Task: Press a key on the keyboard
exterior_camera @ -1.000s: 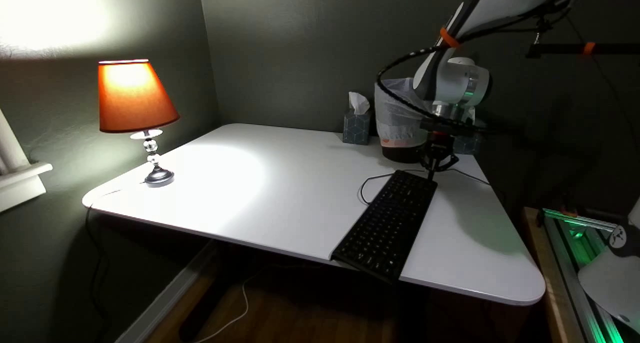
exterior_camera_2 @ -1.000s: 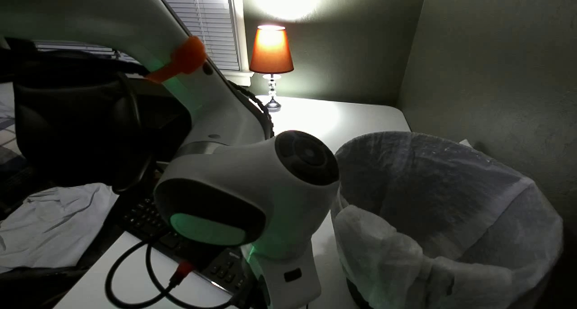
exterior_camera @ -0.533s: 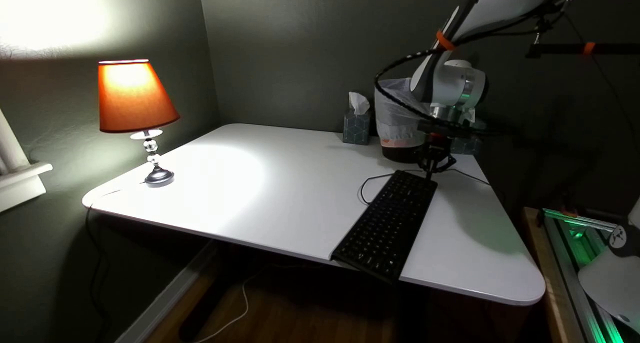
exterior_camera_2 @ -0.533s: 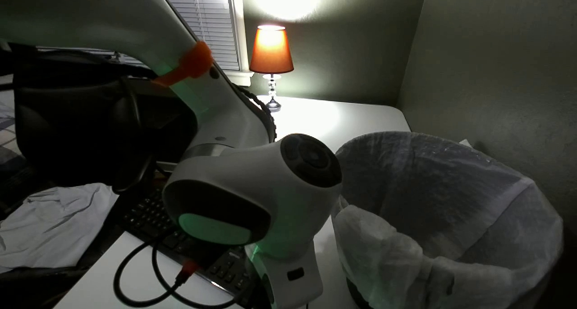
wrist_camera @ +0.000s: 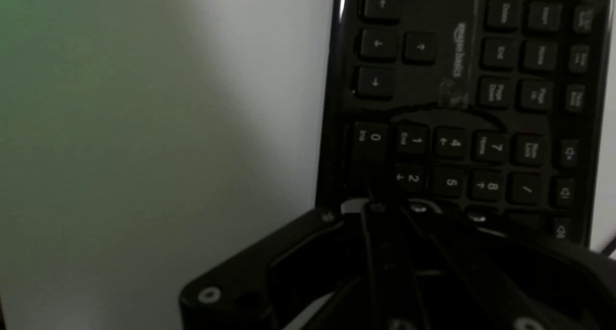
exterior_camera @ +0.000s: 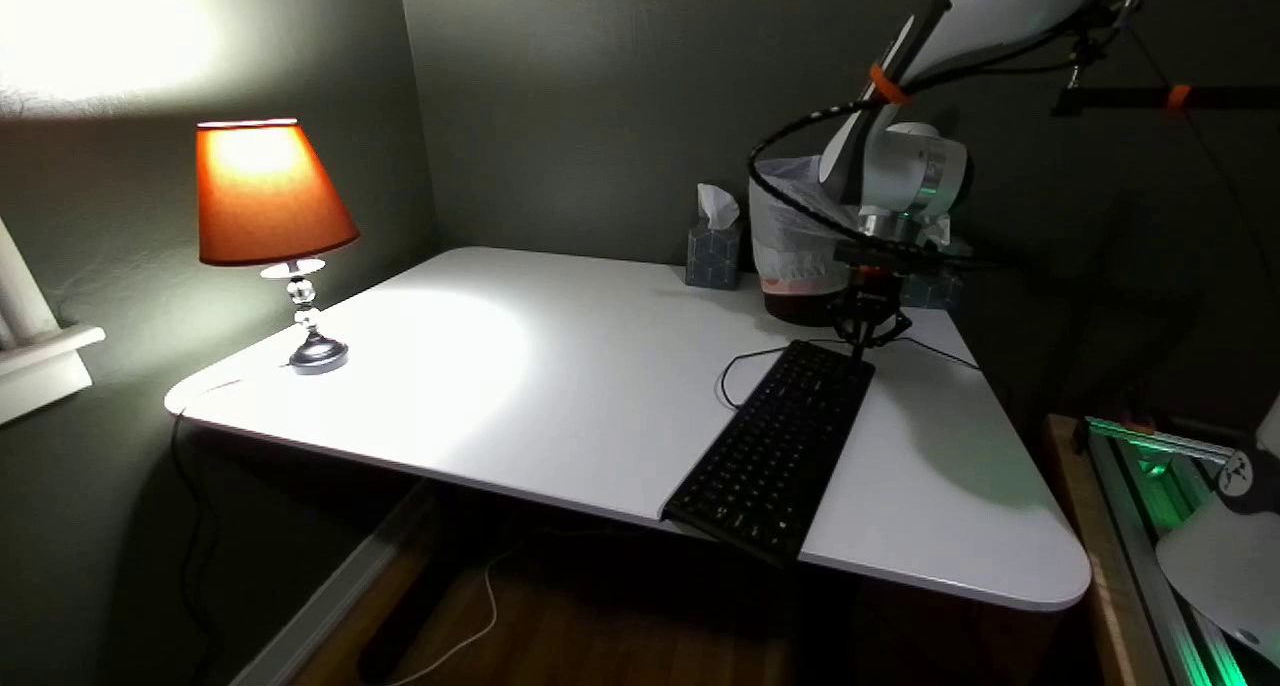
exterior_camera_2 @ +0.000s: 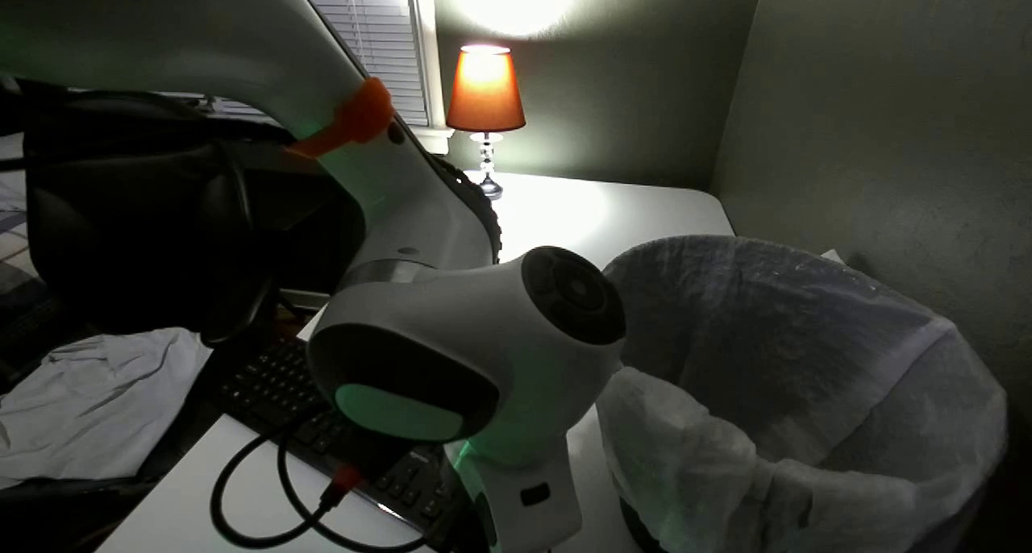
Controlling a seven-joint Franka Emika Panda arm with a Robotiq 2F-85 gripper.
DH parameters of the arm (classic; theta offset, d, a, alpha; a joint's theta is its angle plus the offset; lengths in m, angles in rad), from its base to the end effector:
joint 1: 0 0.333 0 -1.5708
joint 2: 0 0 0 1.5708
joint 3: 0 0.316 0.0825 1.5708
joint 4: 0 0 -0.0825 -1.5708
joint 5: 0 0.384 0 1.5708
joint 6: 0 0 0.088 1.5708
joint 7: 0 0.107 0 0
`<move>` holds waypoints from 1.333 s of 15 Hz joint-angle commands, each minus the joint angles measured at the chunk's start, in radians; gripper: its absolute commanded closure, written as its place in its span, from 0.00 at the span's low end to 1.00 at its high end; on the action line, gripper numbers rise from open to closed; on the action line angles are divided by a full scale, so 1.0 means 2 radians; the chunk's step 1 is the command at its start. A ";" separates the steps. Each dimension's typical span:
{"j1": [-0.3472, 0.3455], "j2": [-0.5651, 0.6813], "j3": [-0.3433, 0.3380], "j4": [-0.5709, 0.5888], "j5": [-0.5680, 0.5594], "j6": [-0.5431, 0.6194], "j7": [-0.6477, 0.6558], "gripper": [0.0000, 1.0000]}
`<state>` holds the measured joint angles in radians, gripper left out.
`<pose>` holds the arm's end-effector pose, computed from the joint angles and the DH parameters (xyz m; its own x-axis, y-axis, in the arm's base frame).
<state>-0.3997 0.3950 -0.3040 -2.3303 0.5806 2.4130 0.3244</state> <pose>0.3642 -0.3180 0.1553 0.0607 -0.9454 -0.3203 -0.9981 -0.0533 -0.0317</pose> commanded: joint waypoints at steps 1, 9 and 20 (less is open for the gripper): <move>-0.007 0.013 0.002 0.013 0.009 -0.015 -0.008 1.00; -0.004 0.019 -0.002 0.015 0.002 -0.009 -0.001 1.00; -0.003 0.015 -0.001 0.012 0.002 -0.009 -0.002 1.00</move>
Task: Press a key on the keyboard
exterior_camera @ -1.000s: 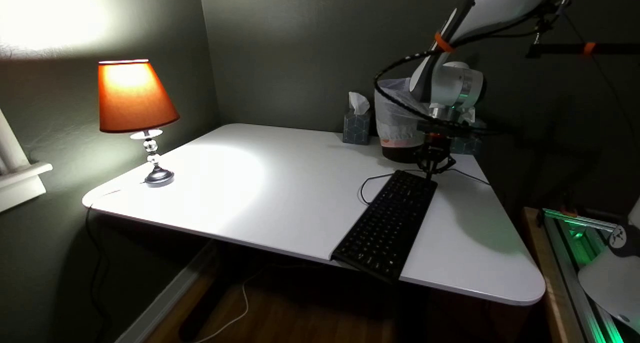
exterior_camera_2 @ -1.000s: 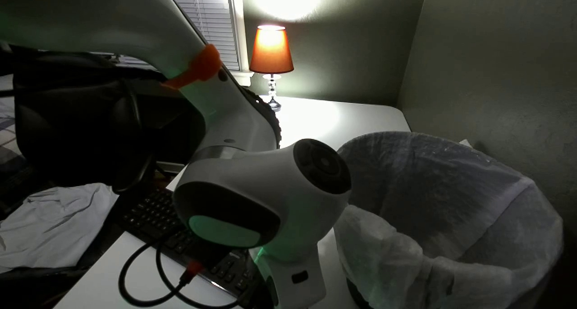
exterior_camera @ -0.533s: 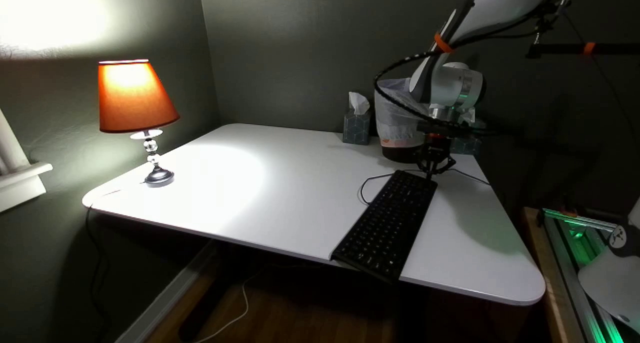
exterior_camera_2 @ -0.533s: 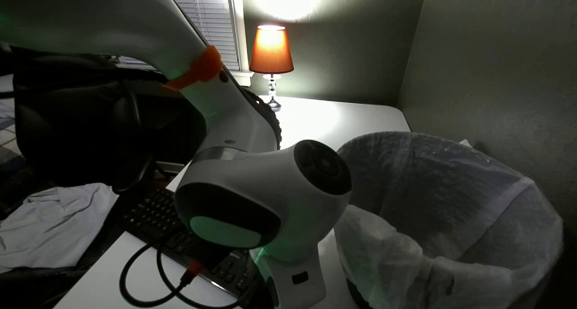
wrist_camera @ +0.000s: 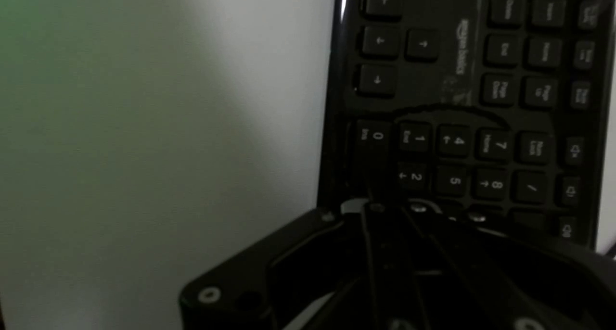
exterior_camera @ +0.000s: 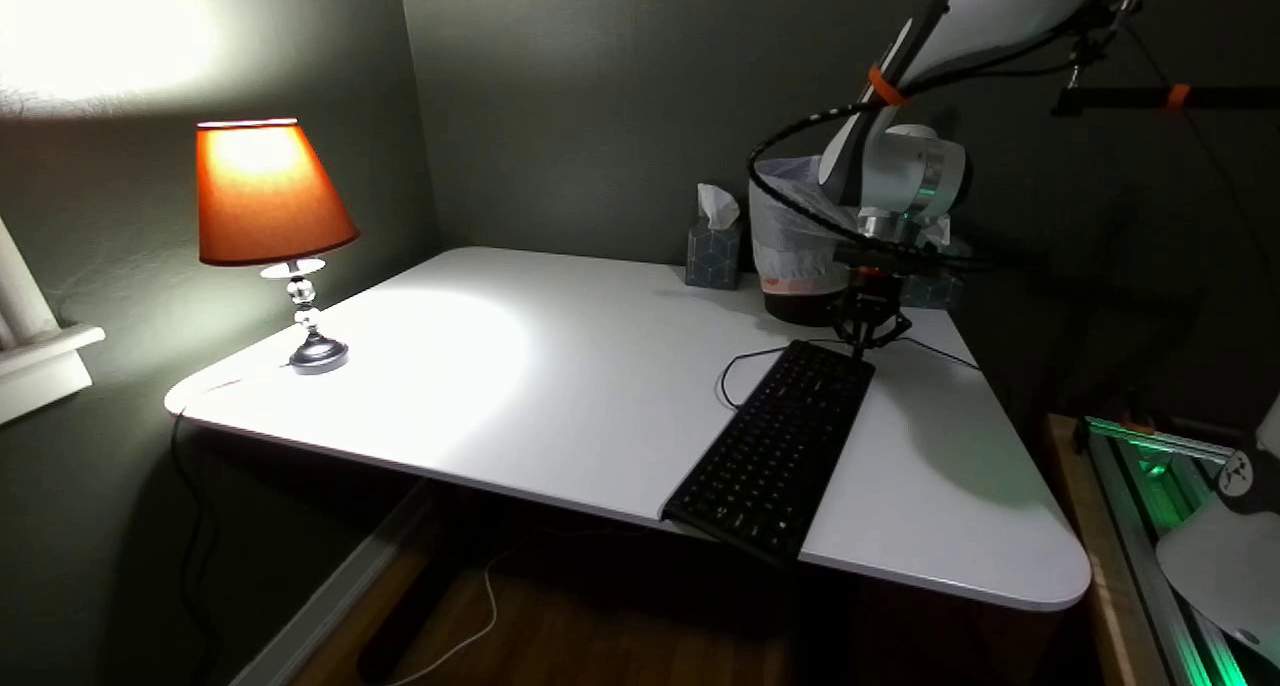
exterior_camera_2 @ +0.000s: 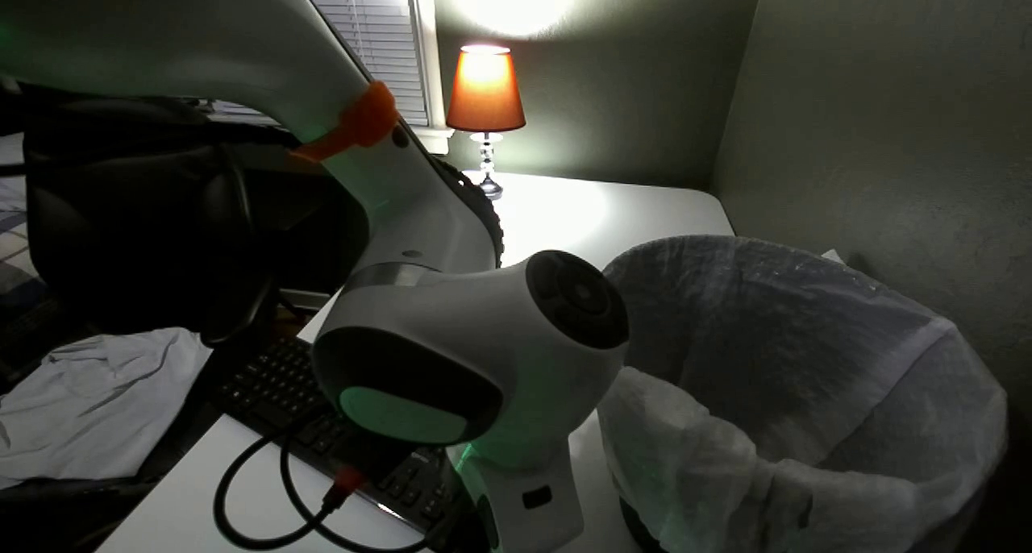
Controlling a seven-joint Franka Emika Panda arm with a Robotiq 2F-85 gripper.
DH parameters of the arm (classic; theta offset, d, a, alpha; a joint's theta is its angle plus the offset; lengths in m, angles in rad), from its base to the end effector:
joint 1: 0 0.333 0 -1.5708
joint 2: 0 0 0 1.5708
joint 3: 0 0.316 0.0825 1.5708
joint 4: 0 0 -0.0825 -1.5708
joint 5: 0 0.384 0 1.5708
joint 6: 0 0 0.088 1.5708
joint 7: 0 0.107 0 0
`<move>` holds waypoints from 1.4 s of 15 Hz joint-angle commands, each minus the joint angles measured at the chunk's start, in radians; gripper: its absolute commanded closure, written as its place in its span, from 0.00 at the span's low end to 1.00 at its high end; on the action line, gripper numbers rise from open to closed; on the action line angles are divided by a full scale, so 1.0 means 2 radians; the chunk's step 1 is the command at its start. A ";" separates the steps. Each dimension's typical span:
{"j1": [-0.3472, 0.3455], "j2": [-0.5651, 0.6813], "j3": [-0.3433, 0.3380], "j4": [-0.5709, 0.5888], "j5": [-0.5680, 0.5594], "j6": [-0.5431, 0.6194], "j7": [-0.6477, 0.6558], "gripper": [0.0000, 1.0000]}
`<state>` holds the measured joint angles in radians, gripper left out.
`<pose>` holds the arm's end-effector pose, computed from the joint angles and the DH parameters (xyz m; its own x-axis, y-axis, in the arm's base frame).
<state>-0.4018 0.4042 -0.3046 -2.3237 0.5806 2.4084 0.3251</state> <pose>0.3640 -0.3195 0.1528 0.0571 -0.9444 -0.3239 -0.9983 -0.0513 -0.0266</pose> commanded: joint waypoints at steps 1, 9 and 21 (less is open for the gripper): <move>-0.001 0.008 -0.001 0.007 0.002 -0.005 -0.002 1.00; 0.013 -0.018 -0.004 -0.016 -0.007 0.009 0.006 1.00; 0.061 -0.084 -0.015 -0.078 -0.059 0.087 0.065 0.29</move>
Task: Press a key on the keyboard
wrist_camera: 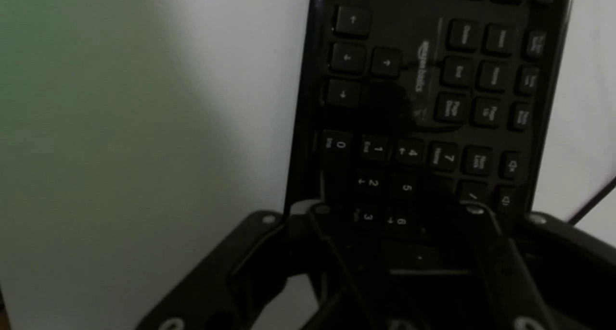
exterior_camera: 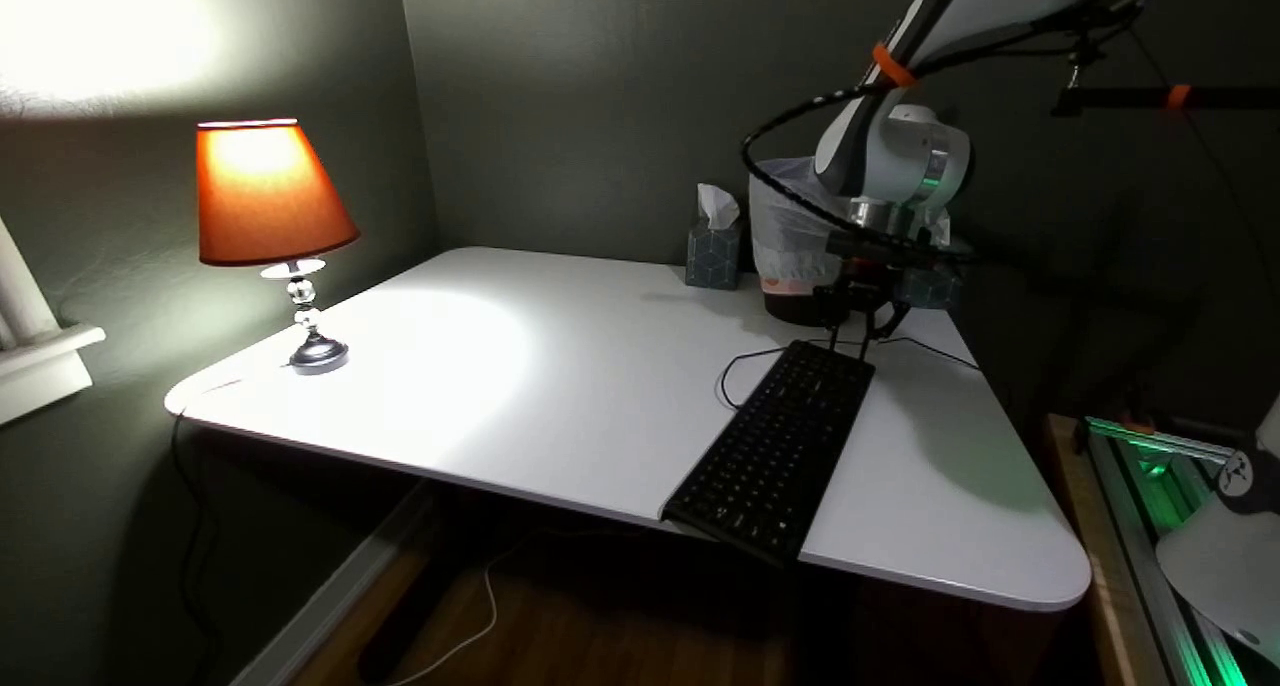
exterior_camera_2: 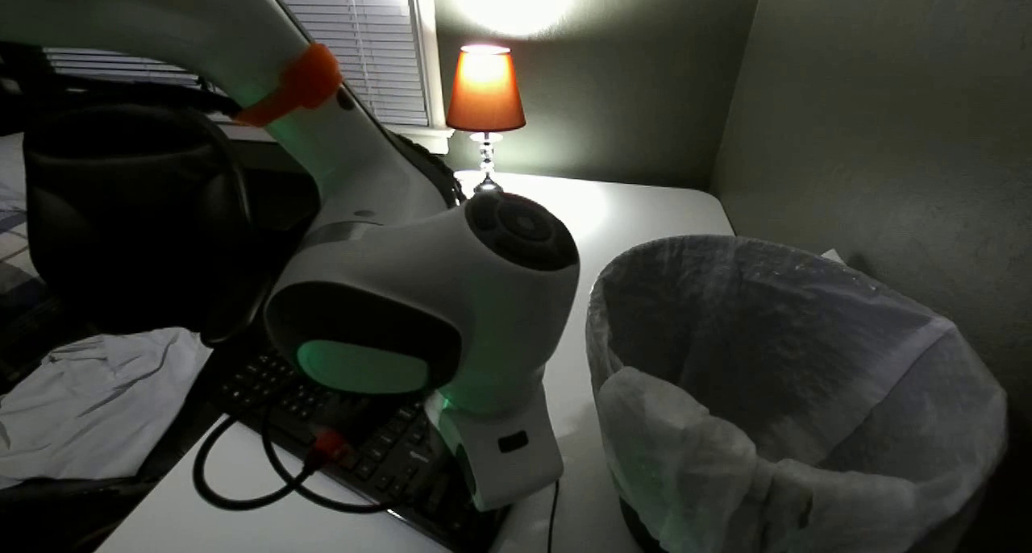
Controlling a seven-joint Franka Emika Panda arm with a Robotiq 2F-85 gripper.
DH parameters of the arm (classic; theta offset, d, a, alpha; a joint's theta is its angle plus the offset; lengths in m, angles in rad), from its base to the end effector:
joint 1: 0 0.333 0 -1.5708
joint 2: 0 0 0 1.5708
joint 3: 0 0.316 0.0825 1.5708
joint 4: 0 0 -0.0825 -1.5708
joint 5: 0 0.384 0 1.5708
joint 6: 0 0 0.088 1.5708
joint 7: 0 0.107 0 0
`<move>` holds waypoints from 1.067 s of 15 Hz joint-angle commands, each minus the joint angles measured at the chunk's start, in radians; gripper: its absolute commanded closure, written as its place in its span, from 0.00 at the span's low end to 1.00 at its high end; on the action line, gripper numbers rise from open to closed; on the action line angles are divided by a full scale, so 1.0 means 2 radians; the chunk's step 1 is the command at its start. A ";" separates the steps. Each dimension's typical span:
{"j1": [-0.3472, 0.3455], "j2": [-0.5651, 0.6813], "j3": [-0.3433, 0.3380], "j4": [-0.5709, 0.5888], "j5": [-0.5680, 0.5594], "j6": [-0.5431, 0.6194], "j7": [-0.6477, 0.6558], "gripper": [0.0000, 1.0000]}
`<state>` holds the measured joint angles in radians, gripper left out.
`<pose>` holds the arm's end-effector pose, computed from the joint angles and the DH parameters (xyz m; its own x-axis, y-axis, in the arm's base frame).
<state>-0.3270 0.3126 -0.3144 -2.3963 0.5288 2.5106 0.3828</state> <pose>0.3762 -0.2957 0.1796 0.1006 -0.9686 -0.2274 -0.9944 -0.0906 -0.0540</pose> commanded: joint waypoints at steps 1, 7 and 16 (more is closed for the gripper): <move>0.031 -0.046 -0.011 -0.051 -0.044 0.048 0.047 0.23; 0.077 -0.088 -0.027 -0.091 -0.161 0.104 0.154 0.00; 0.110 -0.128 -0.031 -0.083 -0.432 0.087 0.395 0.00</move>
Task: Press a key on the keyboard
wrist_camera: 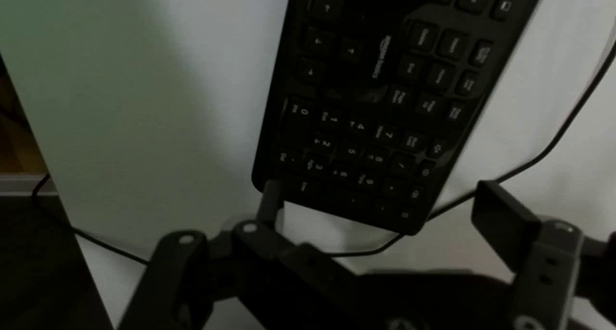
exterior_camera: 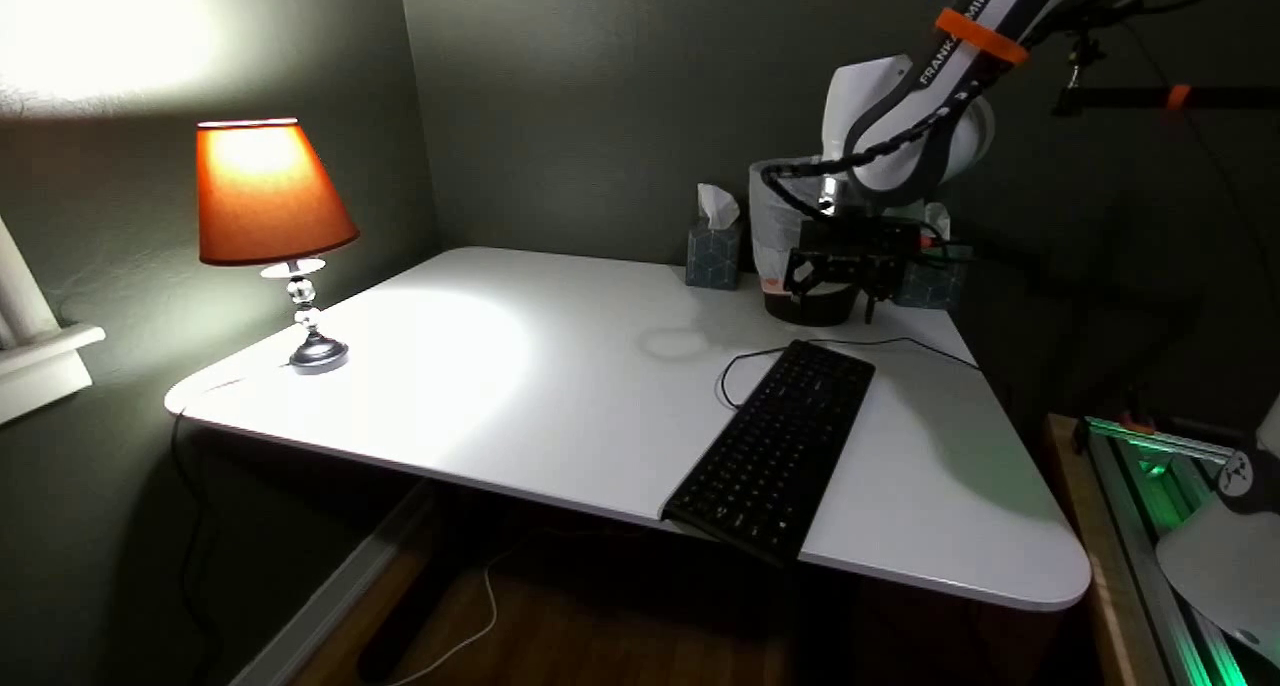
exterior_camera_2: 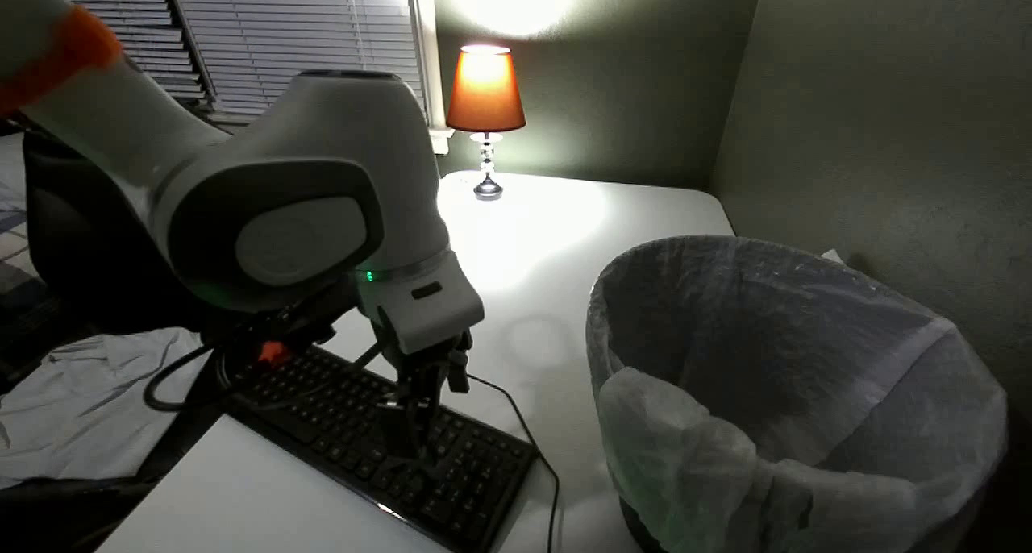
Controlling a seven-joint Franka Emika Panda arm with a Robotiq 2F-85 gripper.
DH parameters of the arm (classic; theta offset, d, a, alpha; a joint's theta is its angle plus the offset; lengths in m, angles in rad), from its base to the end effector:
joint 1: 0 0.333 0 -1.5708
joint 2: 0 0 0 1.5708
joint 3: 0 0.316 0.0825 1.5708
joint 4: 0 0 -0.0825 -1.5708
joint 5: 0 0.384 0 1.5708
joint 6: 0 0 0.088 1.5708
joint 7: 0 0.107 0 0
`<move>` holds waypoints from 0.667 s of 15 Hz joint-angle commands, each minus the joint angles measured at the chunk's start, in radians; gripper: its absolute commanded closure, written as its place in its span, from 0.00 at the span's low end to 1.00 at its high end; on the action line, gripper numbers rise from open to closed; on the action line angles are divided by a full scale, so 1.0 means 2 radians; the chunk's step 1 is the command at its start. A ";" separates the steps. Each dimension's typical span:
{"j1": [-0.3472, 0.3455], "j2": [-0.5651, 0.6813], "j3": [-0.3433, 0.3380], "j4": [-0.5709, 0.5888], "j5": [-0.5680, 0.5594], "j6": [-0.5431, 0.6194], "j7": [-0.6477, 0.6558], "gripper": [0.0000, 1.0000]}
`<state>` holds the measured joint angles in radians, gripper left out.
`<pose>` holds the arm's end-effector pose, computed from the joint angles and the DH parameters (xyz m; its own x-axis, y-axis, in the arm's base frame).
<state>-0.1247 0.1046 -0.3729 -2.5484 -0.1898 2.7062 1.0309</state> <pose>0.4076 -0.2171 0.2390 0.2133 -0.9679 0.1326 -0.9770 -0.2118 0.0258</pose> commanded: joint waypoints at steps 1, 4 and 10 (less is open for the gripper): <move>0.009 -0.029 0.002 -0.005 -0.098 -0.015 0.094 0.00; 0.004 -0.045 0.018 -0.004 -0.154 -0.030 0.145 0.00; -0.005 -0.085 0.067 -0.008 -0.213 -0.086 0.215 0.00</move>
<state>-0.1181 -0.0058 -0.2896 -2.5443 -0.5471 2.5926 1.3743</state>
